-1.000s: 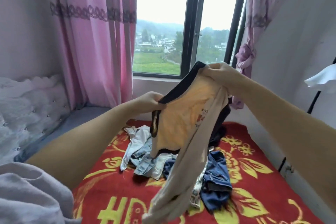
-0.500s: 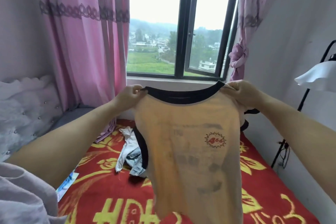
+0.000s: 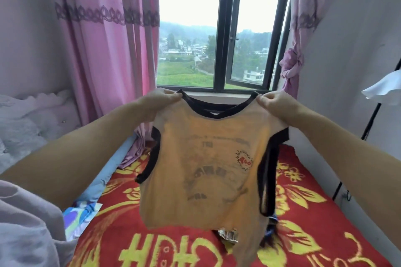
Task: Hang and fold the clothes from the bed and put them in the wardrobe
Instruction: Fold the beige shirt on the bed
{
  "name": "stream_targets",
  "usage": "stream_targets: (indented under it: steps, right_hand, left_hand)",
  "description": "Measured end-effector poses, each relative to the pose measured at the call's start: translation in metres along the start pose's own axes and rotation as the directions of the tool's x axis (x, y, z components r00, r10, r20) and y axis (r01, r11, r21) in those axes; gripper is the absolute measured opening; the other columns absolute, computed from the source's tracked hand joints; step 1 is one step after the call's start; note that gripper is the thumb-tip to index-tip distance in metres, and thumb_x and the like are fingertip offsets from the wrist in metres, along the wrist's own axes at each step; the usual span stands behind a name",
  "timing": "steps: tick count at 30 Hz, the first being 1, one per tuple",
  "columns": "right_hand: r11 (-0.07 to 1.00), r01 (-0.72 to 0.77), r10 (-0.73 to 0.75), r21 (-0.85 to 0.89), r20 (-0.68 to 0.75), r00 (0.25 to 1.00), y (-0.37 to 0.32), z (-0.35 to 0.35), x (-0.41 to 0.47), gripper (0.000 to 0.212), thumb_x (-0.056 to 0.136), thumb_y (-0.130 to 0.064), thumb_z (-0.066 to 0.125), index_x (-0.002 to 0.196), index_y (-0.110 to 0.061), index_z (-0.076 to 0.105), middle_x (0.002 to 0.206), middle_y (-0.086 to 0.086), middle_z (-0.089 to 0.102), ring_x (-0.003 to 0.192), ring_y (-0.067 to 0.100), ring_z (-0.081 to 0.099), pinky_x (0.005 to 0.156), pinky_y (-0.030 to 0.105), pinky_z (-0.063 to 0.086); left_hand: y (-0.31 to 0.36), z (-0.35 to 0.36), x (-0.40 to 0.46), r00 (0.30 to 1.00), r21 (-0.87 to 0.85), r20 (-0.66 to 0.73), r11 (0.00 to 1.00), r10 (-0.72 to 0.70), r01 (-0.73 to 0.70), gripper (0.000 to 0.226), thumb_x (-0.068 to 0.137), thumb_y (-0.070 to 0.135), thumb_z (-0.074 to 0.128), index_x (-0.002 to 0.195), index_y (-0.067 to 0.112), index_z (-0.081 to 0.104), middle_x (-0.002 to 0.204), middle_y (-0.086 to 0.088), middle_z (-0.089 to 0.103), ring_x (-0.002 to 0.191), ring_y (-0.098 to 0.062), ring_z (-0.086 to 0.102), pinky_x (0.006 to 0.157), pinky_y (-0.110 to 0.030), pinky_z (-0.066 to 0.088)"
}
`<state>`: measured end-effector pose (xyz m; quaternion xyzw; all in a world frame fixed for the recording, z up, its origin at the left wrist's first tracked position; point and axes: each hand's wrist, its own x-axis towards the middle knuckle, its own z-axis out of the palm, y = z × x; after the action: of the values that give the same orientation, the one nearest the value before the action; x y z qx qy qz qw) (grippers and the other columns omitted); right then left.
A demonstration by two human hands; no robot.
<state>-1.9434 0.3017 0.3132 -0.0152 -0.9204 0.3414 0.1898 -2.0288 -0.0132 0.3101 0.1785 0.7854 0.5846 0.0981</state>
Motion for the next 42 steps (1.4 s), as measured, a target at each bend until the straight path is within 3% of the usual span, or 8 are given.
stream_targets:
  steps: [11,18,22,27,30,32,34,42]
  right_hand:
    - [0.992,-0.067,0.052,0.103,0.141,0.989,-0.081,0.069,0.000,0.037,0.103,-0.023,0.039,0.085,-0.001,0.062,0.044,-0.001,0.038,0.027,0.007,0.034,0.031,0.016,0.025]
    - [0.996,-0.084,0.080,0.011,0.204,0.976,-0.081,0.078,-0.006,0.033,0.099,-0.009,0.040,0.068,-0.017,0.044,0.065,-0.001,0.044,0.053,0.008,0.041,0.042,0.015,0.038]
    - [0.945,-0.195,0.084,0.263,0.378,0.922,-0.088,0.077,-0.013,0.046,0.103,-0.041,0.033,0.085,-0.007,0.058,0.065,0.005,0.053,0.044,0.011,0.052,0.042,0.021,0.042]
    - [0.920,-0.127,-0.113,0.370,0.563,0.819,-0.079,0.070,-0.013,0.043,0.097,-0.032,0.052,0.125,0.002,0.052,0.095,0.019,0.058,0.073,0.023,0.060,0.069,0.035,0.052]
    - [0.898,-0.109,-0.146,0.426,0.524,0.839,-0.069,0.061,-0.007,0.036,0.093,0.003,0.053,0.128,-0.006,0.053,0.120,0.026,0.057,0.101,0.034,0.055,0.103,0.056,0.038]
    - [0.918,-0.035,-0.201,0.396,0.539,0.818,-0.066,0.054,-0.004,0.039,0.093,0.007,0.049,0.126,-0.012,0.057,0.125,0.027,0.057,0.108,0.040,0.054,0.106,0.062,0.029]
    - [0.914,0.045,-0.291,0.403,0.577,0.763,-0.065,0.047,-0.002,0.042,0.093,0.008,0.048,0.122,-0.019,0.063,0.125,0.016,0.063,0.116,0.041,0.055,0.107,0.064,0.027]
    - [0.902,0.033,-0.307,0.430,0.586,0.750,-0.055,0.027,0.003,0.029,0.095,-0.003,0.053,0.118,-0.014,0.067,0.121,0.014,0.065,0.112,0.026,0.061,0.099,0.039,0.048]
  left_hand:
    - [0.032,0.094,-0.012,0.990,-0.172,0.017,0.975,-0.141,0.142,0.024,0.101,0.017,0.045,0.081,0.007,0.054,0.069,-0.004,0.055,0.058,-0.014,0.056,0.056,-0.024,0.048]
    - [0.025,0.104,-0.013,0.989,-0.220,-0.028,0.966,-0.148,0.138,0.028,0.098,0.004,0.042,0.074,0.006,0.054,0.066,-0.005,0.049,0.056,-0.014,0.048,0.055,-0.024,0.040]
    - [0.027,0.095,-0.016,0.979,-0.256,0.054,0.945,-0.194,0.202,0.029,0.100,0.002,0.028,0.079,0.006,0.048,0.046,0.001,0.046,0.037,-0.006,0.040,0.041,-0.017,0.034]
    - [0.037,0.071,-0.024,0.967,-0.388,0.207,0.895,-0.148,0.220,0.026,0.097,-0.005,0.033,0.118,-0.010,0.047,0.104,-0.019,0.061,0.087,-0.022,0.065,0.068,-0.032,0.060]
    - [0.039,0.054,-0.018,0.983,0.177,-0.027,0.969,0.180,-0.173,0.041,0.091,-0.001,0.054,0.131,-0.005,0.047,0.116,-0.014,0.060,0.099,-0.019,0.063,0.080,-0.023,0.056]
    - [0.040,0.043,-0.019,0.906,0.616,0.125,0.684,0.404,-0.390,0.066,0.087,0.012,0.065,0.145,0.012,0.034,0.142,-0.008,0.040,0.130,-0.020,0.040,0.105,-0.030,0.039]
    - [0.036,0.035,-0.020,0.919,0.717,0.323,0.576,0.224,-0.393,0.075,0.084,0.029,0.070,0.147,0.022,0.030,0.154,0.004,0.021,0.138,-0.014,0.022,0.113,-0.037,0.022]
    - [0.015,0.033,-0.021,0.965,0.273,0.093,0.926,0.246,-0.262,0.029,0.101,0.029,0.043,0.115,0.006,0.055,0.106,-0.009,0.062,0.099,-0.023,0.058,0.087,-0.030,0.048]
